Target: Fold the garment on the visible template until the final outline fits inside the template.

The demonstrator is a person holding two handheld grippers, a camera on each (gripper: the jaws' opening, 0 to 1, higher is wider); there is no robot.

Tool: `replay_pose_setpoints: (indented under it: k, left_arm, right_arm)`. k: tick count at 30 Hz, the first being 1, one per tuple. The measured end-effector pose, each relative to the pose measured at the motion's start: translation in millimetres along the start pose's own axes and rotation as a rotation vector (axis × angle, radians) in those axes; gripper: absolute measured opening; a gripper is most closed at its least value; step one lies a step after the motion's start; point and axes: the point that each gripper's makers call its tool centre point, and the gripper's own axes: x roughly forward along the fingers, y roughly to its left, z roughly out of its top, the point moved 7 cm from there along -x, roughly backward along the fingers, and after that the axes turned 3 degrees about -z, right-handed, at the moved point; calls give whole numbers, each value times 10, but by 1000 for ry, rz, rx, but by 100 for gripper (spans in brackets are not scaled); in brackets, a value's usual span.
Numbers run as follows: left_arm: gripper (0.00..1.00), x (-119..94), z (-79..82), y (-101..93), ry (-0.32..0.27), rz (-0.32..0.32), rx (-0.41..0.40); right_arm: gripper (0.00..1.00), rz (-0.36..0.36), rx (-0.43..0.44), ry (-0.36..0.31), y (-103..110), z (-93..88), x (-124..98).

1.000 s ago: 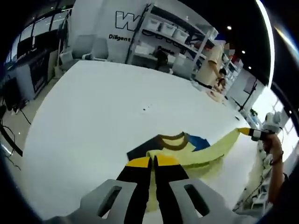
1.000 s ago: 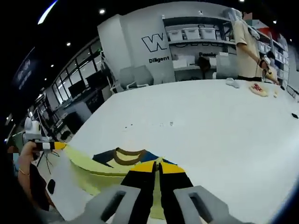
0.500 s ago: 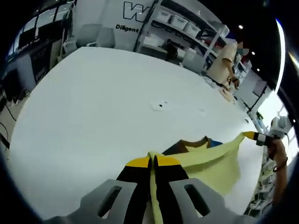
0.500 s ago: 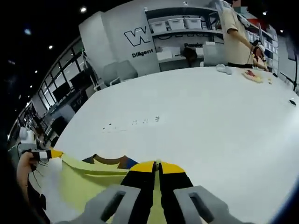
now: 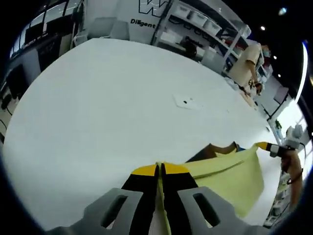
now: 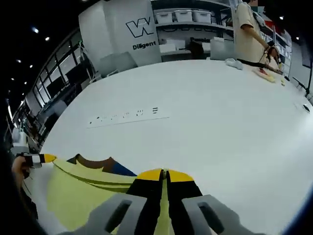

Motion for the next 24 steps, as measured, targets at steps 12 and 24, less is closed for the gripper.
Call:
replay_pose_setpoints:
  k: [12,24]
  left_arm:
    - [29,-126,98,-36,-55,-49,419]
    - [50,-52,-35,-71,1,-70,636]
  right_arm:
    - [24,135,-124,-64,48,14,-4]
    - [45,134,-385,-8,-37,-195,-32]
